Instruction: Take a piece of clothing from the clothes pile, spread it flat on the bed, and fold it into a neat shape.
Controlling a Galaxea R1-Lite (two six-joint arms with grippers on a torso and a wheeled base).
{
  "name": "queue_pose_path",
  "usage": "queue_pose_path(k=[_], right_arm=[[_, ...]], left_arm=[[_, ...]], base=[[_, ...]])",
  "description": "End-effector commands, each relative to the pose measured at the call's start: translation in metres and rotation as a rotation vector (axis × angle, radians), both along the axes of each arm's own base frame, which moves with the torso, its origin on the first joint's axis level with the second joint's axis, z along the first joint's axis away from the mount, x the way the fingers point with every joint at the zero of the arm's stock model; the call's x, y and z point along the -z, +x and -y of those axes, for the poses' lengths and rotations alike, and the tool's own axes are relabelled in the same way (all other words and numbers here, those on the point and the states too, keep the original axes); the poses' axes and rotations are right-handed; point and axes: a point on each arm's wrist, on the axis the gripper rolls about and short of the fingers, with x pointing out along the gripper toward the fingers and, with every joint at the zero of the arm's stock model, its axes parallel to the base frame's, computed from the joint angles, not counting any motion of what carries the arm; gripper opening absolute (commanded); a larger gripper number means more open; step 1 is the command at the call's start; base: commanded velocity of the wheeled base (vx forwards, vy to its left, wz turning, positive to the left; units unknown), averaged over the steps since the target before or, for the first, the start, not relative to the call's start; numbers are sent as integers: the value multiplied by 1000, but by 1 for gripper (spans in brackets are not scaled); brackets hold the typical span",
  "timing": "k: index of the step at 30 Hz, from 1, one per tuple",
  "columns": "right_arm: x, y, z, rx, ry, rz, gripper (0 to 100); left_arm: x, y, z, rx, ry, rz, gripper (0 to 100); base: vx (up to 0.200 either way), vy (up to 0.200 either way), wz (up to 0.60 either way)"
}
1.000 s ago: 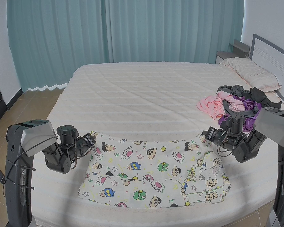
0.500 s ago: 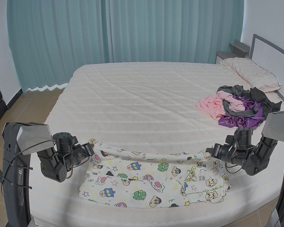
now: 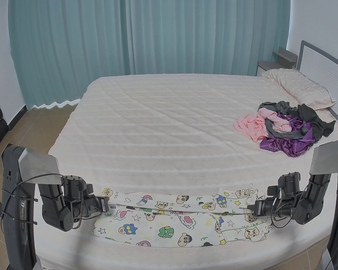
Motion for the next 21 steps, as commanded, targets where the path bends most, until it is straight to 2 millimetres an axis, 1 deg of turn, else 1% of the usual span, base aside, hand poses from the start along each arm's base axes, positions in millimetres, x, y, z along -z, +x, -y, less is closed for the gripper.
queue_pose_path(k=[1, 3, 4, 6, 7, 13, 14, 16, 18, 21], right_arm=[[13, -10, 0, -10, -14, -64, 0], [14, -12, -2, -16, -15, -71, 0], [14, -11, -2, -16, -15, -73, 100], [15, -10, -2, -15, -14, -70, 100], [15, -10, -2, -15, -14, -70, 100], [4, -11, 2, 23, 15, -4, 100], [-1, -11, 5, 58, 33, 18, 100], [-4, -10, 5, 83, 50, 32, 100], [-9, -11, 6, 154, 103, 45, 100], [-9, -11, 6, 191, 131, 42, 100]], left_arm=[[5, -11, 0, 4, 8, -46, 0], [6, -14, 0, 7, 9, -59, 0], [6, -15, 1, 10, 9, -62, 0], [6, -15, 1, 10, 9, -63, 0], [6, -15, 1, 10, 9, -63, 100], [6, -20, 1, 0, -4, -79, 100], [5, -23, 1, -16, -33, -91, 100], [2, -24, 0, -35, -60, -95, 100], [-9, -24, -1, -92, -165, -95, 100], [-23, -24, -6, -146, -273, -91, 100]], base=[[0, 0, 0], [0, 0, 0], [0, 0, 0], [0, 0, 0], [0, 0, 0], [0, 0, 0], [0, 0, 0], [0, 0, 0], [0, 0, 0], [0, 0, 0]])
